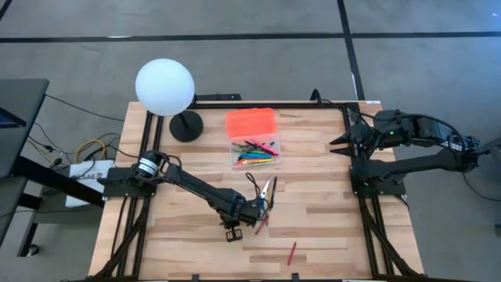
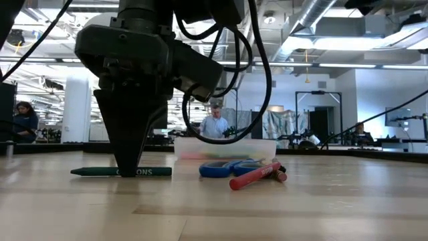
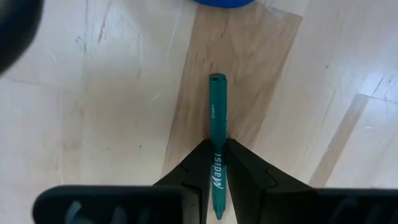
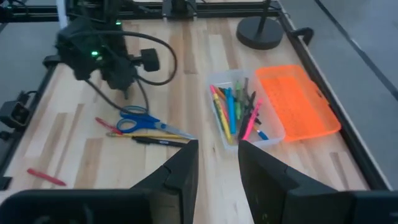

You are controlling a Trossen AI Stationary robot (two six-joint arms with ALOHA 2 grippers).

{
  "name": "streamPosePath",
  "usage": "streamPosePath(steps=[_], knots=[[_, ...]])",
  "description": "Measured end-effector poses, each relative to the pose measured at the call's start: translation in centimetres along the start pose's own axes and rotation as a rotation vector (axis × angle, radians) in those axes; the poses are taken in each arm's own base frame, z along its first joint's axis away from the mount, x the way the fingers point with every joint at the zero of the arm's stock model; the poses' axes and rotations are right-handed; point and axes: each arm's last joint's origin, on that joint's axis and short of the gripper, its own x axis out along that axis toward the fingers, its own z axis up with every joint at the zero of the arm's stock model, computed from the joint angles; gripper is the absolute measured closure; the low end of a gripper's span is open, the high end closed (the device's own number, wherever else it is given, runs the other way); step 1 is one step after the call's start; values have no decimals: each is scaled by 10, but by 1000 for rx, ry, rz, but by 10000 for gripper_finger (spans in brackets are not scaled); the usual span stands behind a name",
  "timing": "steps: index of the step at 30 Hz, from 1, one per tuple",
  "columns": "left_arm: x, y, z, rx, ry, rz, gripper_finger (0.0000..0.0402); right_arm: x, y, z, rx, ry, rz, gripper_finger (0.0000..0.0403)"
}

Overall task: Pick & place school supplies into a supply box
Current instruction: Put the green crayon into the supply box

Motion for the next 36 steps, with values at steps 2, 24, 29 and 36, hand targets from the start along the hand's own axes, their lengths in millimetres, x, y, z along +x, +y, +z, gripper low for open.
streamPosePath(steps=[2, 24, 29, 36], knots=[[0, -2, -1, 25, -7, 9, 361, 0, 0, 0, 0, 0, -10, 296], [0, -9, -4, 12, -43, 40, 361, 18, 0, -12, 38, 58, -5, 296], [0, -9, -5, -15, -37, 37, 375, 29, 1, -21, 54, 97, -4, 296], [0, -9, -5, -28, -36, 38, 380, 33, 1, -24, 54, 109, -3, 296]])
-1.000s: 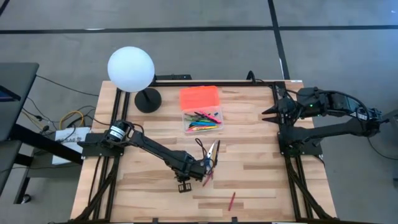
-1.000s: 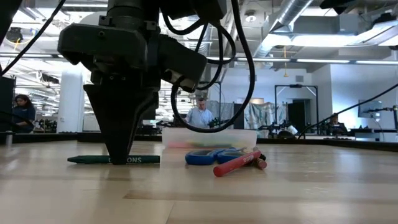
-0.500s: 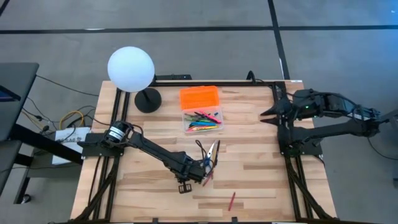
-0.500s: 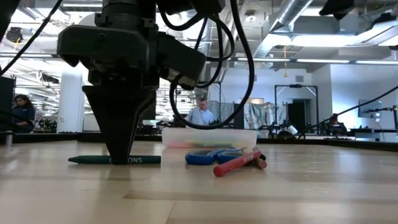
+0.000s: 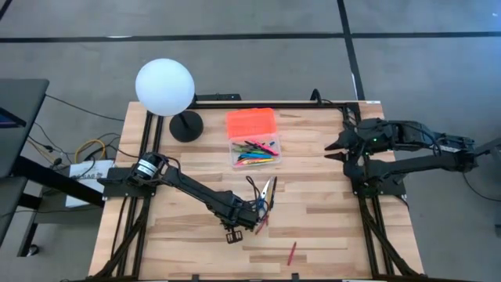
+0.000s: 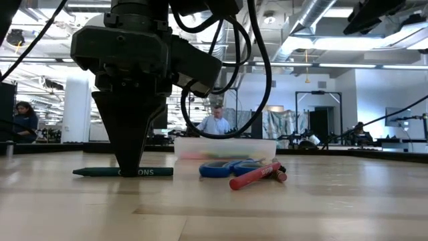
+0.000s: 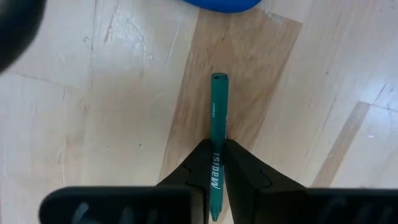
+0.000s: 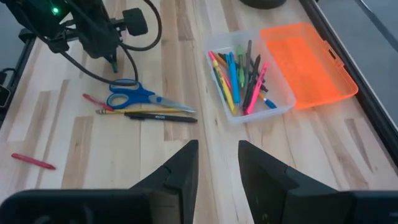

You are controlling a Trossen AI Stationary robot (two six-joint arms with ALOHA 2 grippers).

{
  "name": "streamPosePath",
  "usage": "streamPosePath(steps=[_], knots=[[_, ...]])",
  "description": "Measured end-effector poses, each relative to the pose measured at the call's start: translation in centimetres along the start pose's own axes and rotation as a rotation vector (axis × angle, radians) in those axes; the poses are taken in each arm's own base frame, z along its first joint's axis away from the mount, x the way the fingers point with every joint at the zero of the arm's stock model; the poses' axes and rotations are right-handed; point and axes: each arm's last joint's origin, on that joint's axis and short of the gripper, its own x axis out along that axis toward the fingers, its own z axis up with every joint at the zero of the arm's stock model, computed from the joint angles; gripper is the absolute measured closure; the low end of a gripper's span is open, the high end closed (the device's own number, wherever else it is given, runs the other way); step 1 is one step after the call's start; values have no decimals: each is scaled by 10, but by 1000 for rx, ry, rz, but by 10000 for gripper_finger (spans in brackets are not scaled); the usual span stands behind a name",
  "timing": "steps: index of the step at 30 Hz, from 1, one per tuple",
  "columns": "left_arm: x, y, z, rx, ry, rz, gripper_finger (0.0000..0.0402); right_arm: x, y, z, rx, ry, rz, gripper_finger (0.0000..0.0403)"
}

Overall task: Pick & place school supplies into a supply box
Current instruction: Put the green crayon into the supply box

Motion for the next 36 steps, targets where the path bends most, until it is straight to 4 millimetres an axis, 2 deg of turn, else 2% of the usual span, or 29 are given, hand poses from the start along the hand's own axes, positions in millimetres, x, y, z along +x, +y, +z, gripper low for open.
streamPosePath(steps=[20, 28, 36], knots=[[-1, 0, 0, -13, 23, -12, 383, 0, 0, 0, -1, -2, -1, 296], [-13, -2, 6, 28, 40, -1, 382, 0, 0, 4, -1, -48, -3, 296], [-22, 8, 11, 30, 76, 54, 382, 3, 0, 8, 16, -57, -4, 296]])
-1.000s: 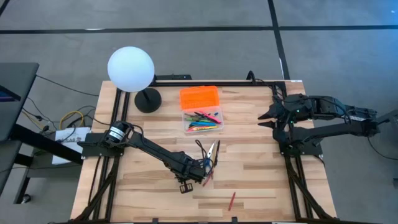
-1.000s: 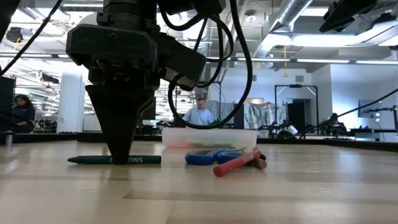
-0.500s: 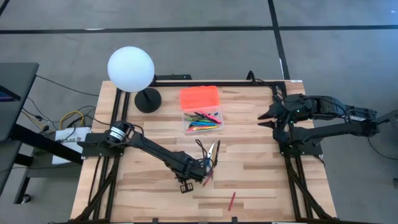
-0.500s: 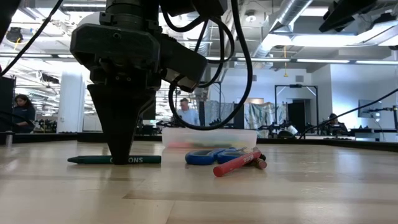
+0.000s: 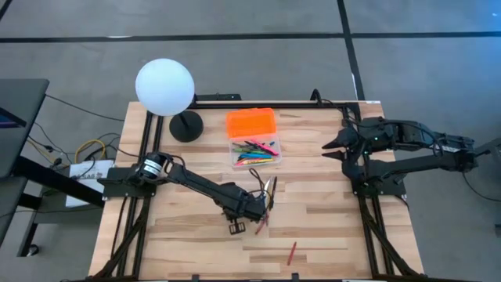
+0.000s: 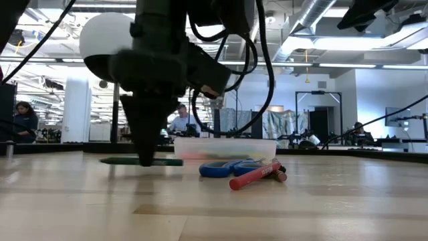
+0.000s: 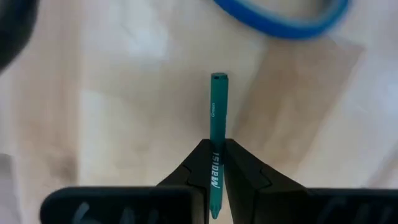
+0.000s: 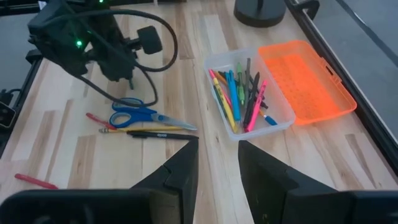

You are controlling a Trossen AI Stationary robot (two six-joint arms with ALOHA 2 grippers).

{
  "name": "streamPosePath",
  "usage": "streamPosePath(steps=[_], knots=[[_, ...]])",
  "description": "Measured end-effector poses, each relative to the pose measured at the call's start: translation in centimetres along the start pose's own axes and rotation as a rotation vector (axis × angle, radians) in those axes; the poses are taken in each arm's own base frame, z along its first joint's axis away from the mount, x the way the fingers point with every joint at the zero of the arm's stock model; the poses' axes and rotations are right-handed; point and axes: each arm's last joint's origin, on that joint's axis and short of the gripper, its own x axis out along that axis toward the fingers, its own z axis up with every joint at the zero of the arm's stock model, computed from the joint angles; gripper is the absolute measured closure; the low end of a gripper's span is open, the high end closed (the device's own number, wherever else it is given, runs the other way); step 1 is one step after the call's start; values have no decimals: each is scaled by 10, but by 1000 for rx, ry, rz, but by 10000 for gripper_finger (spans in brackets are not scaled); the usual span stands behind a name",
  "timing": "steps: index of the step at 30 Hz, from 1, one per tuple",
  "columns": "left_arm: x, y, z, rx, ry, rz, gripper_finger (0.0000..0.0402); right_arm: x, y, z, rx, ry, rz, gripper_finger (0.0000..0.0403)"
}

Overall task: Pick & place school supplies into a supply box
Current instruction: Put the green crayon into the supply box

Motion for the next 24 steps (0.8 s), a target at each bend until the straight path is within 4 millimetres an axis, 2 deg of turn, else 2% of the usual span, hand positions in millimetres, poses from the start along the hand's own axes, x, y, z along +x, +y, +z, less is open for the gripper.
streamPosePath(steps=[7, 14, 19, 24], knots=[[-11, 11, 4, 43, 62, -20, 382, 10, 0, 6, 16, 9, -1, 296], [-29, 31, 23, 84, -8, 26, 381, 24, 0, 8, 21, 61, -3, 296], [-42, 63, 43, 83, -81, 134, 381, 34, 0, 12, 58, 82, -27, 296], [-54, 104, 63, 70, -128, 176, 381, 43, -1, 14, 96, 99, -60, 296]])
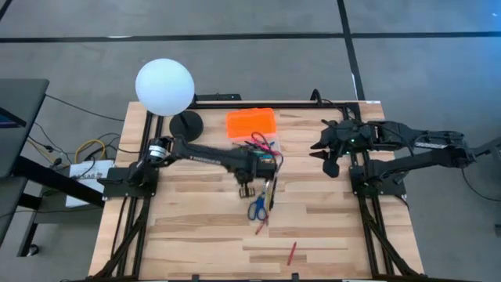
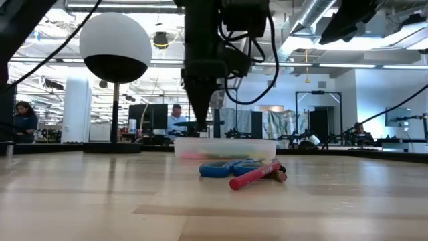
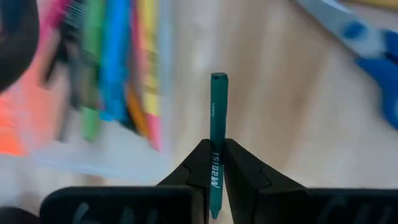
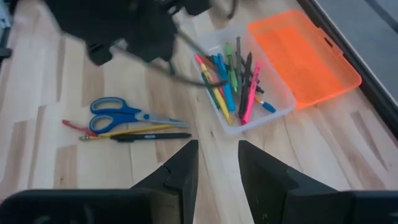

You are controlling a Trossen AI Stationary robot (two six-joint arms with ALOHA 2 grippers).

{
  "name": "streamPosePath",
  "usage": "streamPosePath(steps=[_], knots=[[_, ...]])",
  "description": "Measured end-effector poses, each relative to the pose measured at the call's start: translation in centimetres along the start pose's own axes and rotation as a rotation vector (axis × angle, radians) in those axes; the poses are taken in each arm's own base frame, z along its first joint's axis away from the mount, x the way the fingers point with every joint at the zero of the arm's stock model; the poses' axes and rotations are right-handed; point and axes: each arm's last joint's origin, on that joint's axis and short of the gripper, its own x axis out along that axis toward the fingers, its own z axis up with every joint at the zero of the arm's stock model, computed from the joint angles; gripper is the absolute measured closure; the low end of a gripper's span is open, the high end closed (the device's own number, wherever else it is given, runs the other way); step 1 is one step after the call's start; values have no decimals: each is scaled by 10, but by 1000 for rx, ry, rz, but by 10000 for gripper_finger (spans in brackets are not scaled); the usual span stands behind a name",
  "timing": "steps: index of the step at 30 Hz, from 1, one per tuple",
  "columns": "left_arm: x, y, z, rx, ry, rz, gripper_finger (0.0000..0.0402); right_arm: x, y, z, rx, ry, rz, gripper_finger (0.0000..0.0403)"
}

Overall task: Pick & place school supplies into a supply box
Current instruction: Put the green crayon into the supply box, then put the black pen into the supply box

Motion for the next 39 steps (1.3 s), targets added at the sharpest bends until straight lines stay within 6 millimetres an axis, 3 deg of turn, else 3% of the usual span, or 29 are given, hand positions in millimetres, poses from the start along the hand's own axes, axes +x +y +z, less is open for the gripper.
streamPosePath(steps=[8, 16, 21, 31, 39], knots=[[13, 70, 17, -16, -60, 23, 381, 10, -1, 1, 98, 36, -81, 296], [24, 111, 19, -67, -85, 36, 381, 17, 0, 1, 148, 65, -83, 296], [26, 120, 18, -75, -79, 24, 363, 22, 4, 1, 132, 86, -75, 296], [24, 121, 16, -87, -51, 26, 285, 44, 12, 4, 69, 151, -62, 296], [-13, 108, 13, -115, 25, -33, 279, 74, 28, 11, -117, 161, -2, 296]])
